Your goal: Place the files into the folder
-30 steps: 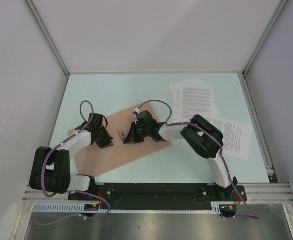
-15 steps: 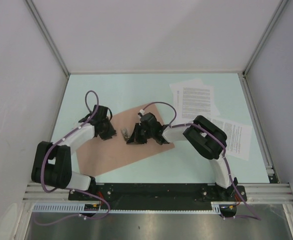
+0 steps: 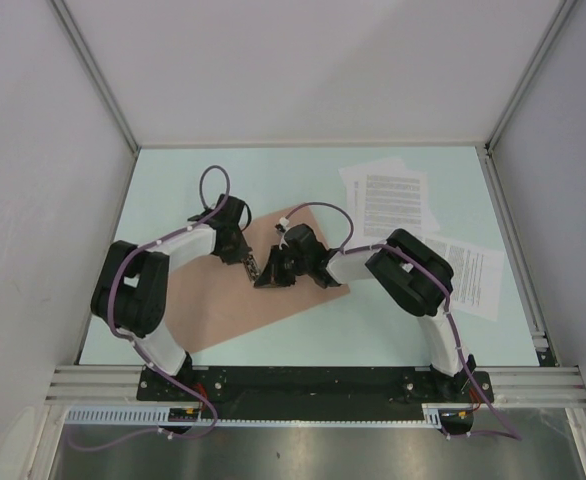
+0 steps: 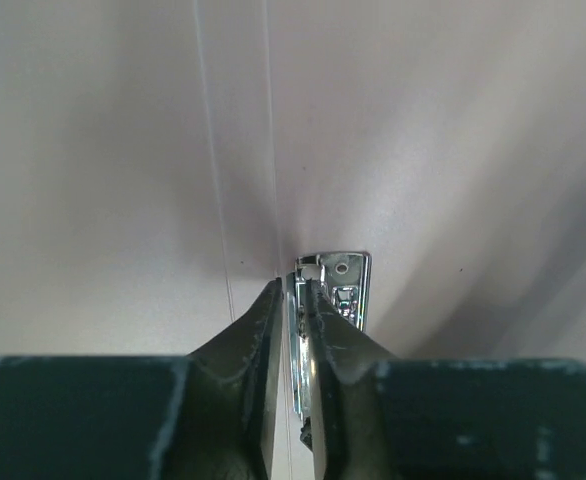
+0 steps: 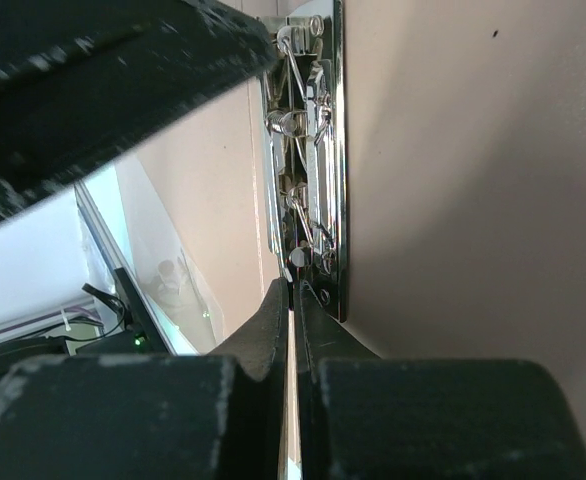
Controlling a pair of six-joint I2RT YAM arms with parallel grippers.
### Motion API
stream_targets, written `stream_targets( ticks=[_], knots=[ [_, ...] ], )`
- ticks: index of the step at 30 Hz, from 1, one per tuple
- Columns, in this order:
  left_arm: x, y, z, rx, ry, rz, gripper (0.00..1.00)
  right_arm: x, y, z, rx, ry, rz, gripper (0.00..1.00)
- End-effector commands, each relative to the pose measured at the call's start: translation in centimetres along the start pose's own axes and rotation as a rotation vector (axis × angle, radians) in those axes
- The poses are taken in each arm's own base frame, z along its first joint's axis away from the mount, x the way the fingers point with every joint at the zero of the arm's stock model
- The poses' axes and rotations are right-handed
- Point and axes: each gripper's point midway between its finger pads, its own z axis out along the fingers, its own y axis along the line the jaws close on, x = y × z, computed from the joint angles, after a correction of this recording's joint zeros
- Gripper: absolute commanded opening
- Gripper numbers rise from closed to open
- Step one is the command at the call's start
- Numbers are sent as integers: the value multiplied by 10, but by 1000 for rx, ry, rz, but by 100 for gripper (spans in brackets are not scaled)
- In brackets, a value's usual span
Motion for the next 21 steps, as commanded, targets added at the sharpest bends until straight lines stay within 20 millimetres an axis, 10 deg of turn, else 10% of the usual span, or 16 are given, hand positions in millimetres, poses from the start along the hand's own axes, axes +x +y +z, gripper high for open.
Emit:
stream_targets(
  ticks=[1,8,15,21],
  knots=[
    [3,-10,-1,-18,-14,10,24,49,-118,-14,371,120,67,0],
    [14,0,14,-81,5,27,29,49,-117,-16,377,120,62,0],
    [10,14,24,-141,26,191,0,60,-154,-33,573,119,96,0],
    [8,16,23,-104,33,312,0,72,-178,-36,617,139,135,0]
  ],
)
